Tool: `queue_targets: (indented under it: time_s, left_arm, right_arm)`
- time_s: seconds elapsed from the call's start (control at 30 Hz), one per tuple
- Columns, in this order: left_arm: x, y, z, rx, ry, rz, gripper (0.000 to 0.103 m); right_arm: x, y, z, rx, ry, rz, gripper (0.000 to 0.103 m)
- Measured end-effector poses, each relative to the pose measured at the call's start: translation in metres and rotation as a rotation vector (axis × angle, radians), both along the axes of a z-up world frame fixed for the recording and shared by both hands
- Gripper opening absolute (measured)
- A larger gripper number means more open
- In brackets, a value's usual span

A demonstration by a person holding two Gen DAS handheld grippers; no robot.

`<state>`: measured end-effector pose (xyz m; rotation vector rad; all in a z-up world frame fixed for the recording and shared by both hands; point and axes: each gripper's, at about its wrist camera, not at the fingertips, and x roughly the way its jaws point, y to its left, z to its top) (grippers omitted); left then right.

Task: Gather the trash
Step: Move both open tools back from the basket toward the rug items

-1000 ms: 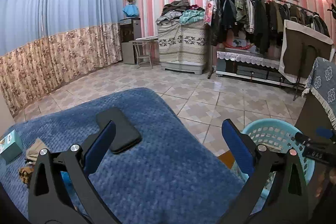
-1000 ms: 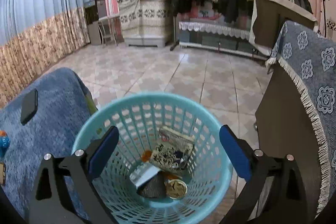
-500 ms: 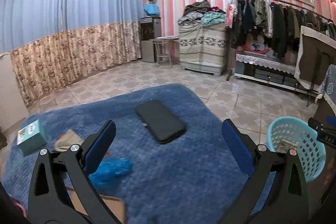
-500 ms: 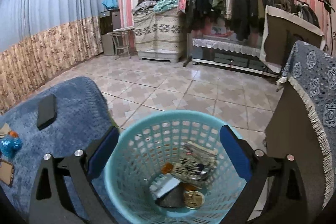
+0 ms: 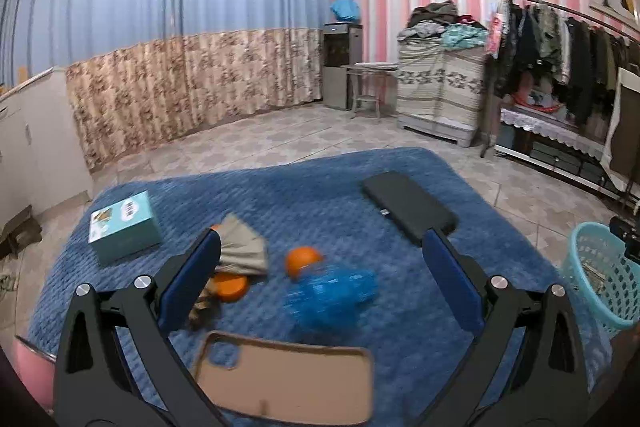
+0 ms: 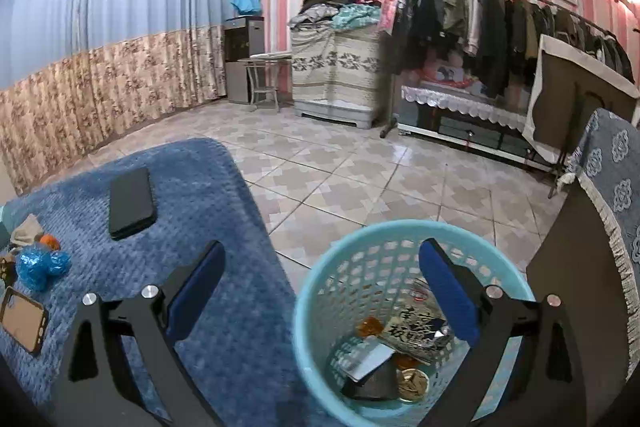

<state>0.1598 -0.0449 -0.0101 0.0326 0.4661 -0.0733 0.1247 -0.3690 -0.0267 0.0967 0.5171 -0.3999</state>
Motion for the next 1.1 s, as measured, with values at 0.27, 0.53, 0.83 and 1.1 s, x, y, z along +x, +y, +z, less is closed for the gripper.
queue_targets:
  time_s: [0.27, 0.53, 0.83, 1.1]
  left_arm:
    - [0.003, 0.046, -0.008, -0.001, 0.014, 0.070, 0.098]
    - [-0.001, 0.074, -0.020, 0.008, 0.034, 0.108, 0.098]
    - [-0.005, 0.090, -0.027, 0.004, 0.048, 0.121, 0.098]
    - [-0.012, 0.098, -0.031, -0.002, 0.062, 0.116, 0.098]
  right_arm:
    - [0.012, 0.030, -0.003, 0.042, -0.019, 0.042, 0.095]
    - [0.022, 0.062, -0.010, -0.006, 0.018, 0.100, 0.095]
    - [0.021, 0.078, -0.016, -0.024, 0.046, 0.136, 0.095]
    - [0.015, 0.100, -0.022, -0.058, 0.067, 0.182, 0.095]
